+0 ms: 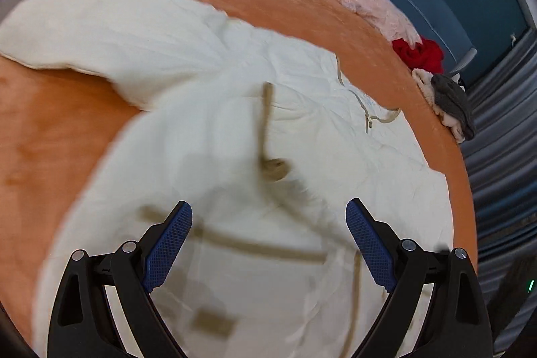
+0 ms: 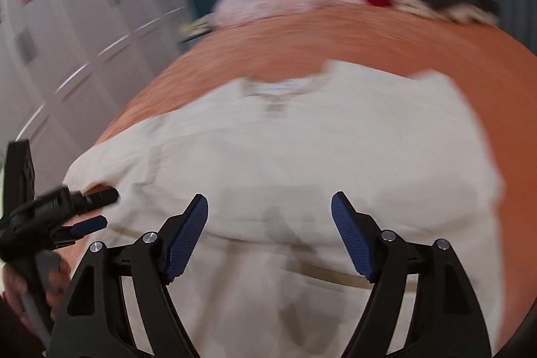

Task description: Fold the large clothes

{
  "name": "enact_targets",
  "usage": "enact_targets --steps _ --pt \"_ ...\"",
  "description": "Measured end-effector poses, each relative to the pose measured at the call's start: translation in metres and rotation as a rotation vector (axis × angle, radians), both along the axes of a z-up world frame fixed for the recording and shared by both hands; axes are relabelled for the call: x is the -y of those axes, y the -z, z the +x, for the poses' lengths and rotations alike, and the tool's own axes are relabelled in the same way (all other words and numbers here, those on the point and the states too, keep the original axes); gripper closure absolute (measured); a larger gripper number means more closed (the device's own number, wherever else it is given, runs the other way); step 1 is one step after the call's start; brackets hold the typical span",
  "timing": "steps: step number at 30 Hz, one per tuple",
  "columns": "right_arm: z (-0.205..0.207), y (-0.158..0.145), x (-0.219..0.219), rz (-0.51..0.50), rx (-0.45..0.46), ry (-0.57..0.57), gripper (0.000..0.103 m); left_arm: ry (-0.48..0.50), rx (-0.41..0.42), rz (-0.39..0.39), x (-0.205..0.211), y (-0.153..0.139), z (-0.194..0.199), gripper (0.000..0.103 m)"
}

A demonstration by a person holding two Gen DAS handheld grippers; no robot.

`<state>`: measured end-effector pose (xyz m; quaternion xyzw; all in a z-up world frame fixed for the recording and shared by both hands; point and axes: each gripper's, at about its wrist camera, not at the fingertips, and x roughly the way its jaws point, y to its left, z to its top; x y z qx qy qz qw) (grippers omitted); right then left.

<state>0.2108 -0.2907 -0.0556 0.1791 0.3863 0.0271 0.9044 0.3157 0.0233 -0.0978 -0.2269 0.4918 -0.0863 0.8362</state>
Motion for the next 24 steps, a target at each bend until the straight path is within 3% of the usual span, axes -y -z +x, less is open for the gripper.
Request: enact_targets --steps 5,7,9,11,13,15,17,21,24 --pt "-0.005 0.024 0.078 0.13 -0.061 0.188 0.029 -0.003 -0.031 -0.038 0.026 0.017 0.027 0.016" --pt "-0.001 0.037 0.1 0.205 -0.078 0.253 0.029 -0.009 -0.036 -0.011 0.031 0.02 0.035 0.032" --pt "0.008 0.05 0.118 0.277 -0.086 0.302 0.029 0.006 -0.052 0.025 0.034 0.02 0.045 0.071" --pt "0.016 0.058 0.129 0.327 -0.077 0.335 0.029 0.02 -0.028 0.056 0.032 0.012 0.05 0.093" --pt "0.028 0.058 0.135 0.364 -0.046 0.365 0.038 0.03 0.02 0.083 0.028 -0.001 0.054 0.096" --pt "0.038 0.054 0.137 0.372 -0.036 0.362 0.074 0.029 0.101 0.14 0.024 -0.023 0.057 0.096" --pt "0.044 0.041 0.134 0.355 0.005 0.354 0.088 0.022 0.173 0.165 0.018 -0.044 0.06 0.097" --pt "0.041 0.011 0.11 0.218 0.117 0.296 0.091 0.002 0.273 0.204 0.007 -0.064 0.055 0.097" --pt "0.051 0.028 0.09 0.055 0.031 0.251 0.091 0.016 0.222 0.3 0.01 -0.031 0.053 0.097"
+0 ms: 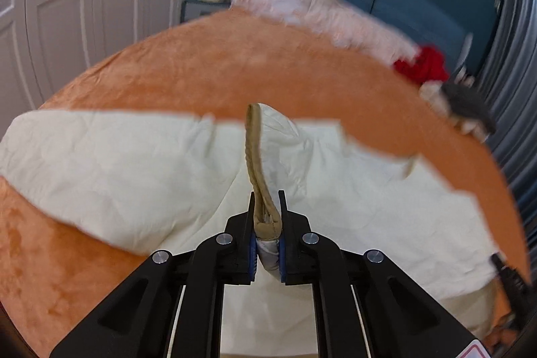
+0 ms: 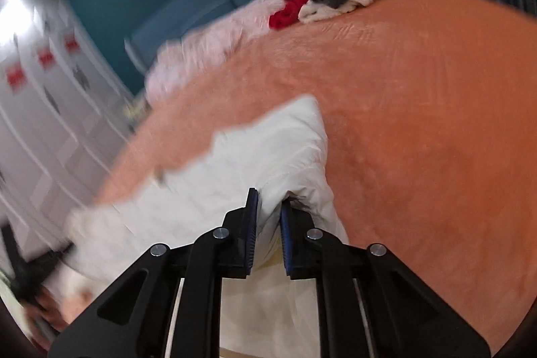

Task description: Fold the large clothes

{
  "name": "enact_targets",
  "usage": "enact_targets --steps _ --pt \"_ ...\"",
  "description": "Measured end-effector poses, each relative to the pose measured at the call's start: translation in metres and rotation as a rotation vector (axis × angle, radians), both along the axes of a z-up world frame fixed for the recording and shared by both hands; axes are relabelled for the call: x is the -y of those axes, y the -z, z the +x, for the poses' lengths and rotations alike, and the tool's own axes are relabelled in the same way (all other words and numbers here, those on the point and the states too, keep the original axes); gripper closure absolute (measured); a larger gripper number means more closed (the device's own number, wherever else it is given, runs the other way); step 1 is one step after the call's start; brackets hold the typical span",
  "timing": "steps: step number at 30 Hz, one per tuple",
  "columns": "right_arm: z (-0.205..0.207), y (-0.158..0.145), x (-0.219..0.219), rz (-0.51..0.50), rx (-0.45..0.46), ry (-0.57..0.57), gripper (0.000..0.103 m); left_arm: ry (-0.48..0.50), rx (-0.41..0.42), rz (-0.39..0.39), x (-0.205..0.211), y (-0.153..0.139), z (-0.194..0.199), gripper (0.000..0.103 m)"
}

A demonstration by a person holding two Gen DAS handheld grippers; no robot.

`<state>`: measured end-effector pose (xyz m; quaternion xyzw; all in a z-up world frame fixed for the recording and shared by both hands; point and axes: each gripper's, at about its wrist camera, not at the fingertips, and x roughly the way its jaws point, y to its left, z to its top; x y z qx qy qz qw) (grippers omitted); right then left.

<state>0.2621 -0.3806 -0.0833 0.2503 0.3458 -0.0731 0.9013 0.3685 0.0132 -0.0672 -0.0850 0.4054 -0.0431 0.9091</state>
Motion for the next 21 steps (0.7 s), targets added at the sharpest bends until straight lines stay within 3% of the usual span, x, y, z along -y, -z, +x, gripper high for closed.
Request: enact_targets --steps 4,7,13,15,17,21 --pt "0.006 0.028 -0.003 -0.052 -0.094 -0.006 0.091 -0.001 -0.095 0.072 0.004 0.056 -0.004 0.096" --pt "0.01 0.036 -0.007 -0.084 -0.121 -0.01 0.09 -0.007 -0.07 0.096 0.004 0.074 -0.011 0.094" --pt "0.008 0.044 -0.015 -0.143 -0.141 0.001 0.085 -0.014 -0.046 0.107 0.005 0.076 -0.015 0.091" --pt "0.003 0.042 -0.013 -0.135 -0.147 0.011 0.077 -0.018 -0.048 0.083 0.003 0.072 -0.016 0.087" --pt "-0.01 0.032 -0.013 -0.142 -0.161 0.037 0.069 -0.024 -0.06 0.066 -0.003 0.061 -0.018 0.081" --pt "-0.045 -0.004 -0.023 -0.218 -0.09 0.055 0.067 -0.034 -0.02 0.074 -0.017 0.026 -0.039 0.075"
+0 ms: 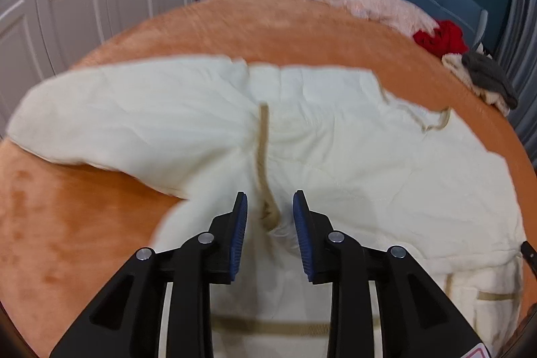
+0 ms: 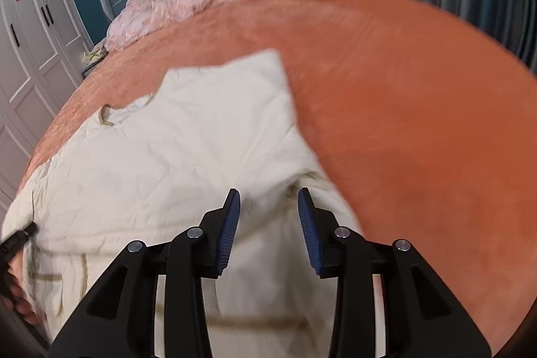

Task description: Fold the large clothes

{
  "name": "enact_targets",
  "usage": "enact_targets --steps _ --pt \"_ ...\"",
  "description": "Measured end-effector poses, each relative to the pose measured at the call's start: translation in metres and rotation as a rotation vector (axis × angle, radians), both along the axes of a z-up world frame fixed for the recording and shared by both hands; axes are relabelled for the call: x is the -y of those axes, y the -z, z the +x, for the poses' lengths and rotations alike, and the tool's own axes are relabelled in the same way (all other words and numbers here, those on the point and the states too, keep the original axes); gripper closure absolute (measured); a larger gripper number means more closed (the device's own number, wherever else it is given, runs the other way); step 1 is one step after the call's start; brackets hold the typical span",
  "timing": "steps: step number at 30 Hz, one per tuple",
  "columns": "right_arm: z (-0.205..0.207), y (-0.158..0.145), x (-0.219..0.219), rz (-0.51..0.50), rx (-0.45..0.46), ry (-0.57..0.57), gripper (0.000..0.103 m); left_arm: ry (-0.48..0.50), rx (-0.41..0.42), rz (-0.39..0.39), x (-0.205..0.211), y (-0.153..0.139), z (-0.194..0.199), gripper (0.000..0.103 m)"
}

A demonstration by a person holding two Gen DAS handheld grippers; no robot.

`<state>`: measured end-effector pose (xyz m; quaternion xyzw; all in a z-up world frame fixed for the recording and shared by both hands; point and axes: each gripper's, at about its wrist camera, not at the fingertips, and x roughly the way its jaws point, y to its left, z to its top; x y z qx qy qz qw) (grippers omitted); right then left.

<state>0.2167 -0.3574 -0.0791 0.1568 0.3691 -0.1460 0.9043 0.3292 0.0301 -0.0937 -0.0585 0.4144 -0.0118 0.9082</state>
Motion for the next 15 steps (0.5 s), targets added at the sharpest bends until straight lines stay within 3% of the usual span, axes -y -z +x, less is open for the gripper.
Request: enact_targets --steps 3,6,11,13,15 --pt "0.005 -0.027 -0.02 0.002 0.07 -0.059 0.067 0.02 0.051 0.015 0.009 -0.026 -0.004 0.075" --pt "0.035 -0.031 -0.057 -0.01 0.063 -0.173 0.067 0.082 0.068 -0.006 0.04 -0.036 0.002 0.075" --pt "0.074 0.006 -0.097 -0.01 -0.025 -0.26 0.069 0.145 0.001 -0.004 0.092 -0.001 0.017 0.074" --pt "0.079 0.03 -0.1 -0.013 -0.079 -0.257 0.069 0.141 -0.044 0.025 0.101 0.026 0.022 0.074" --pt "0.072 0.042 -0.102 -0.001 -0.077 -0.255 0.068 0.145 -0.042 0.044 0.103 0.045 0.021 0.074"
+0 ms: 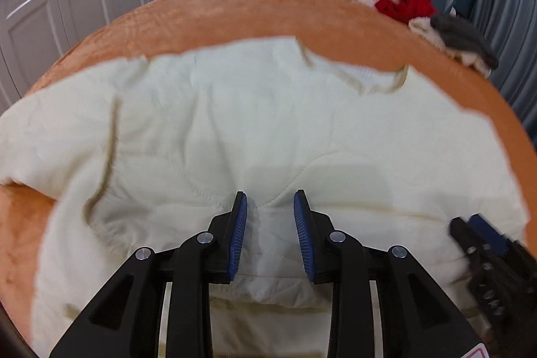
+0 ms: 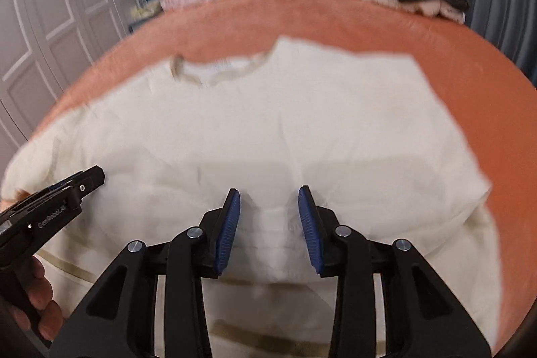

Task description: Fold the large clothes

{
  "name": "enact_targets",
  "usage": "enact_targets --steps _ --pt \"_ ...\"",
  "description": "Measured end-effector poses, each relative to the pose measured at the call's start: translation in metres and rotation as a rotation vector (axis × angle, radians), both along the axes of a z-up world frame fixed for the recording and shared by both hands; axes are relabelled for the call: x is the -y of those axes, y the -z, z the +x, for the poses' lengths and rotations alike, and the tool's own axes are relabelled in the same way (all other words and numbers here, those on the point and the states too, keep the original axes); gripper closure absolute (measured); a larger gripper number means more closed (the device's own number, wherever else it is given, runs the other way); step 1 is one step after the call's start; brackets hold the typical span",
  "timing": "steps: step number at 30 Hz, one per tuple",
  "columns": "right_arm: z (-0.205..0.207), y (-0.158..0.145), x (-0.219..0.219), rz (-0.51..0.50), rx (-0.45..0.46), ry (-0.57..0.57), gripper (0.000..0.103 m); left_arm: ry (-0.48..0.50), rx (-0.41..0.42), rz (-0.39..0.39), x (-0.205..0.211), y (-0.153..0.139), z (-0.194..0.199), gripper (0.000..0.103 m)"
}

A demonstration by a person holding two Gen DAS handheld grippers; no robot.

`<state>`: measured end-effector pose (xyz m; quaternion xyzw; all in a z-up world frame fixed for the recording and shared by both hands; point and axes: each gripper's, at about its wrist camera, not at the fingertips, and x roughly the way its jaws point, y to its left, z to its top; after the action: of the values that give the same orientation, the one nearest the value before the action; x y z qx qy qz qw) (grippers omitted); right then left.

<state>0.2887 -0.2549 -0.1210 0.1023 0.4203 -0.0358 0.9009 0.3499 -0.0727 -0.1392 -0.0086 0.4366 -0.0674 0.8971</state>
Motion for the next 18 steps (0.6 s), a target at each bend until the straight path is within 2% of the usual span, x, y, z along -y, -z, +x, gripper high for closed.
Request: enact_targets --steps 6,11,14,16,18 --pt "0.001 0.007 -0.003 -0.014 0.014 0.005 0.068 0.003 0.055 0.043 0.006 0.006 -0.007 0.071" --pt "0.004 0.007 -0.006 -0.054 0.015 0.006 0.068 0.002 0.054 0.02 0.003 0.005 -0.005 0.07" --pt "0.004 0.007 -0.007 -0.054 0.011 0.006 0.067 0.012 0.029 -0.079 -0.011 -0.005 -0.005 0.064" --pt "0.004 0.004 -0.006 -0.046 0.007 0.004 0.067 -0.023 -0.013 -0.176 -0.035 -0.019 -0.01 0.063" --pt "-0.002 -0.006 -0.006 -0.053 0.011 0.014 0.064 -0.078 -0.019 -0.293 -0.077 -0.038 -0.021 0.049"
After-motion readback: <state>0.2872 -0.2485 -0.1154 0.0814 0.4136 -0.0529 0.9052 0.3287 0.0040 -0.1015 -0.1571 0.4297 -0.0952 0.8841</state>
